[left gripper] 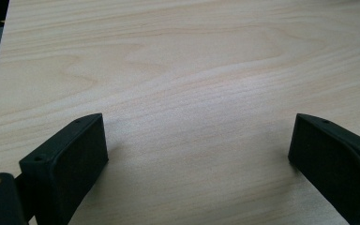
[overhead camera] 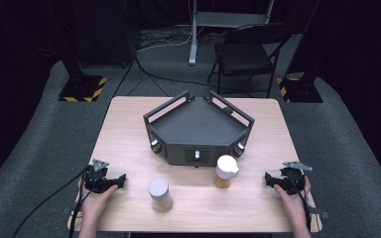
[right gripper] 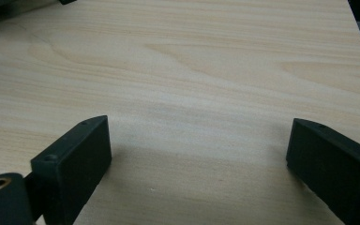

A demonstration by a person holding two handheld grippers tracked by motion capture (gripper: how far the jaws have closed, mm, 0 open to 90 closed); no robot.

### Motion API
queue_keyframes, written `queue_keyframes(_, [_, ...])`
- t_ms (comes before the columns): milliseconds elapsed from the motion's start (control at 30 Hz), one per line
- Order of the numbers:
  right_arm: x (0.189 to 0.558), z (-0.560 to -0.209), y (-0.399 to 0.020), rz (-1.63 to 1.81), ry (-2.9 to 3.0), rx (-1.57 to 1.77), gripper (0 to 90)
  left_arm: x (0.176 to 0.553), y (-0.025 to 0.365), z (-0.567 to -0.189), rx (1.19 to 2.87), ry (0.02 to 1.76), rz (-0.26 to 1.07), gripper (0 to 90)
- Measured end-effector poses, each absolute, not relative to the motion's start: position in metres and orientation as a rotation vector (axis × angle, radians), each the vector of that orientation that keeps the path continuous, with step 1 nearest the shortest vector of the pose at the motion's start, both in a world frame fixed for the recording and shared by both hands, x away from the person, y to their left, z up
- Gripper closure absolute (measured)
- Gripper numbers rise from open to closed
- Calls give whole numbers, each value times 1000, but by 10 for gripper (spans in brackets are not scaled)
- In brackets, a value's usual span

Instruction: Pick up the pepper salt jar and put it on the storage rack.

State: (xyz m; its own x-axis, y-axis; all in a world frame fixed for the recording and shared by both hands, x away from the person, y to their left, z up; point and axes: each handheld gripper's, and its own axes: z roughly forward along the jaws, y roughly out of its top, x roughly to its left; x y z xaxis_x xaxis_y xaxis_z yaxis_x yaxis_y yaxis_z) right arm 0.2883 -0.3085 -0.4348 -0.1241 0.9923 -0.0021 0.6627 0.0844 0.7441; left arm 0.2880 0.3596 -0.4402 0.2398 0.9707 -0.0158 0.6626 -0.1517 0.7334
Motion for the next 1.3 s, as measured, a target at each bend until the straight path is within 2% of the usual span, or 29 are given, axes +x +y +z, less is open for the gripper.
queue_keyframes(1300, [290,-435,-310,824,1863,1621,35,291,362,-440,1904,1486,624,18])
